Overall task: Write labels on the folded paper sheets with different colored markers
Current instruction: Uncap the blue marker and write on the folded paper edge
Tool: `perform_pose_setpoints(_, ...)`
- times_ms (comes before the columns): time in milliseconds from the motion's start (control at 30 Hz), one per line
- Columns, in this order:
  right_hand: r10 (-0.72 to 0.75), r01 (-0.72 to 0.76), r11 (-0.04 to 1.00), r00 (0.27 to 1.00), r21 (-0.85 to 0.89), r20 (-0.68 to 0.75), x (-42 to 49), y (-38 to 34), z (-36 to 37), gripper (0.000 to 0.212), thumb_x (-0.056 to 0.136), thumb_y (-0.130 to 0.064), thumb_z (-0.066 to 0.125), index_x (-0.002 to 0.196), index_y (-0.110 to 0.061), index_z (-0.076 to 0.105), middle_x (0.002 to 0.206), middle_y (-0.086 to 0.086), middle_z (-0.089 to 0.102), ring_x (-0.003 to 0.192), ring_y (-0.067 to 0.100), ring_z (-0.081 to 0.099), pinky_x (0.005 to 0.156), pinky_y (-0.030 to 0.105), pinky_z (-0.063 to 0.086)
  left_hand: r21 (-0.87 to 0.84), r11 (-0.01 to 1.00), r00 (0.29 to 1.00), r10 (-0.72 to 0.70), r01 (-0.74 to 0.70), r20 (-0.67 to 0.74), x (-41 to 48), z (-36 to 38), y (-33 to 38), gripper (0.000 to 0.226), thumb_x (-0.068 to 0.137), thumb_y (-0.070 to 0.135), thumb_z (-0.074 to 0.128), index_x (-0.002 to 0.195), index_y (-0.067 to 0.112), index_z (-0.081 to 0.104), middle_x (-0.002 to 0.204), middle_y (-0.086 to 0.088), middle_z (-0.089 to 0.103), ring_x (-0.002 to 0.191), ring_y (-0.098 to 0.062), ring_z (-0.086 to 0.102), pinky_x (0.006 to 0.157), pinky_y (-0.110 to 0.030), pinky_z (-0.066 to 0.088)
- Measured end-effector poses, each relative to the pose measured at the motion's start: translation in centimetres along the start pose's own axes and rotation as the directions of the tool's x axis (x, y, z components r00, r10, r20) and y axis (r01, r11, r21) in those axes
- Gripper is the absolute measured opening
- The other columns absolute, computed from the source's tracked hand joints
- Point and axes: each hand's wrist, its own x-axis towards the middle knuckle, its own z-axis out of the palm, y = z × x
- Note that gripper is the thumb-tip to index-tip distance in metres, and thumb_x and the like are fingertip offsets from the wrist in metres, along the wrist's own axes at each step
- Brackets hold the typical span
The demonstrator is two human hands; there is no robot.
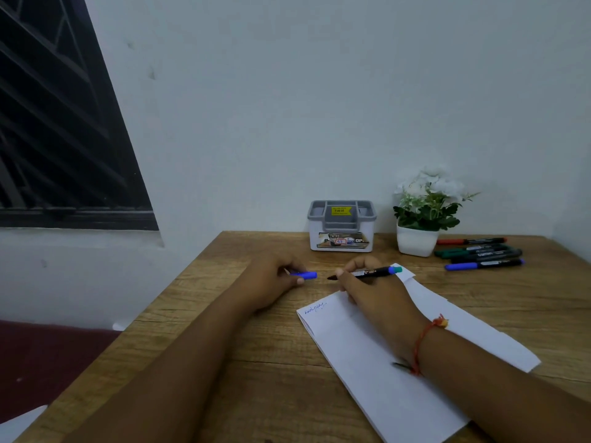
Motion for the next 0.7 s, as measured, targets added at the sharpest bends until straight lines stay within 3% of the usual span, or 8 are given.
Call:
perform_pose_setpoints(133,0.085,-0.090,0.964,0.996,0.252,0.033,-0.1,-0.3,-0.1,0.018,0.098,-0.027,0.058,0.094,-0.017,0.073,0.094,0.014,0.077,0.077,0.012,0.063,0.083,0.034,0.054,-0.070,0.998,0.999,-0.004,0.000,-0.048,-0.1,0.1,0.1,0.019,0.081,0.019,0.076,0.097,0.027,0.072,0.091,0.016,0.066,0.083,-0.004,0.058,0.070,-0.016,0.040)
perform_pose_setpoints(200,0.111,-0.122,0.944,0.992,0.307,0.053,-0.1,-0.5,-0.2,0.022,0.098,-0.022,0.054,0.094,-0.015,0.075,0.094,0.013,0.078,0.078,0.012,0.064,0.078,0.030,0.053,-0.074,0.997,0.998,0.008,-0.012,-0.056,-0.1,0.2,0.3,0.019,0.079,0.018,0.078,0.094,0.027,0.071,0.088,0.015,0.066,0.081,-0.006,0.059,0.070,-0.017,0.043)
perform_pose_setpoints(467,0.113,-0.128,0.947,0.991,0.295,0.067,-0.1,-0.7,-0.1,0.025,0.100,-0.020,0.051,0.096,-0.016,0.075,0.079,-0.001,0.079,0.074,0.005,0.066,0.066,0.018,0.051,-0.073,0.996,0.998,0.041,-0.044,-0.044,-0.3,0.5,1.0,0.020,0.077,0.015,0.079,0.092,0.027,0.071,0.083,0.016,0.065,0.080,-0.004,0.059,0.069,-0.014,0.044)
perform_pose_setpoints(700,0.108,-0.126,0.938,0.991,0.324,0.073,0.0,-0.5,-0.2,0.022,0.101,-0.021,0.052,0.099,-0.013,0.073,0.084,0.002,0.079,0.078,0.007,0.066,0.071,0.021,0.053,-0.102,0.994,0.998,0.024,-0.029,-0.051,-0.4,0.3,1.1,0.021,0.077,0.015,0.079,0.090,0.028,0.069,0.087,0.012,0.065,0.083,-0.006,0.058,0.070,-0.016,0.045)
